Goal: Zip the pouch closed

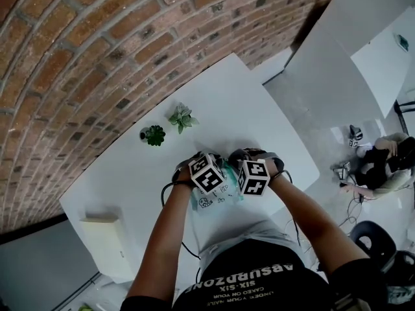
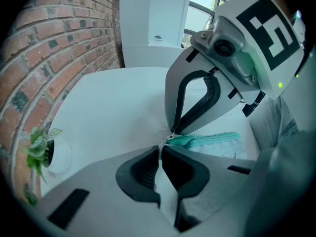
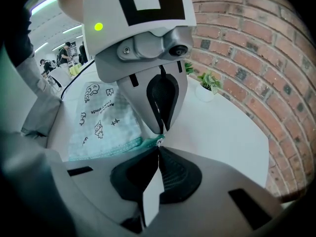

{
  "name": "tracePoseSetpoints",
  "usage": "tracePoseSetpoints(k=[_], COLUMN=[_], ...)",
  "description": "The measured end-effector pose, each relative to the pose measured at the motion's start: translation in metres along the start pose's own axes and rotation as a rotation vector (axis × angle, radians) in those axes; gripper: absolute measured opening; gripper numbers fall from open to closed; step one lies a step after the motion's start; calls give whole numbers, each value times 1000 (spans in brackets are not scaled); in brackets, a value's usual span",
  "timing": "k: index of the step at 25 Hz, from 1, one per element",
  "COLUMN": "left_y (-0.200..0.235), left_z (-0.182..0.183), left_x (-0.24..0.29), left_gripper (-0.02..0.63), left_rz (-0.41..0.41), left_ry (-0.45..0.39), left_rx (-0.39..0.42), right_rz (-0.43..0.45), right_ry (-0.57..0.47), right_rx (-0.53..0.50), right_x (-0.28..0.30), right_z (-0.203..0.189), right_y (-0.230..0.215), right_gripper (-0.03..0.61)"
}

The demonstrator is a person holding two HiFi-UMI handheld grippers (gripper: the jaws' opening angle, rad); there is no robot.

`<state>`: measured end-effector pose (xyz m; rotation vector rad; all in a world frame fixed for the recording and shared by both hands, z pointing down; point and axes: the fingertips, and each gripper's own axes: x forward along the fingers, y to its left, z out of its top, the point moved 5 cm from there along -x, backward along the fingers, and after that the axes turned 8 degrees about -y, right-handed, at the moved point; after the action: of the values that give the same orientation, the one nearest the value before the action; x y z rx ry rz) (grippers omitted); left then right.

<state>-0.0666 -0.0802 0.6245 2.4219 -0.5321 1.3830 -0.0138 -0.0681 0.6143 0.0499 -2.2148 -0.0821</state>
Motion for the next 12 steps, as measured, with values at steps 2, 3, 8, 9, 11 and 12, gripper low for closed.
tracePoseSetpoints(k=[2,3,8,9,11,12], left_y=[0,-1,0,0,0,0], left_z=[0,1,0,1,2,1], left_x=[0,-1,0,0,0,0], left_gripper=[25,25,25,25,25,25], left_rz=[-1,-3,8,5,2,4], left_ry=[0,-1,6,6,1,0], left_rx=[-3,-4,-22,-24,-28,-31], right_rz=[-8,-9,7,10,17,20], right_ry=[0,1,15,19,26,29], right_rx=[-5,-6,-17,-23,-21,-16], right_x=[0,0,-1,-1,-1,-1], right_z=[0,0,1,2,2,2], right_y=[0,0,1,1,0,0], right_gripper=[2,2,2,2,2,2])
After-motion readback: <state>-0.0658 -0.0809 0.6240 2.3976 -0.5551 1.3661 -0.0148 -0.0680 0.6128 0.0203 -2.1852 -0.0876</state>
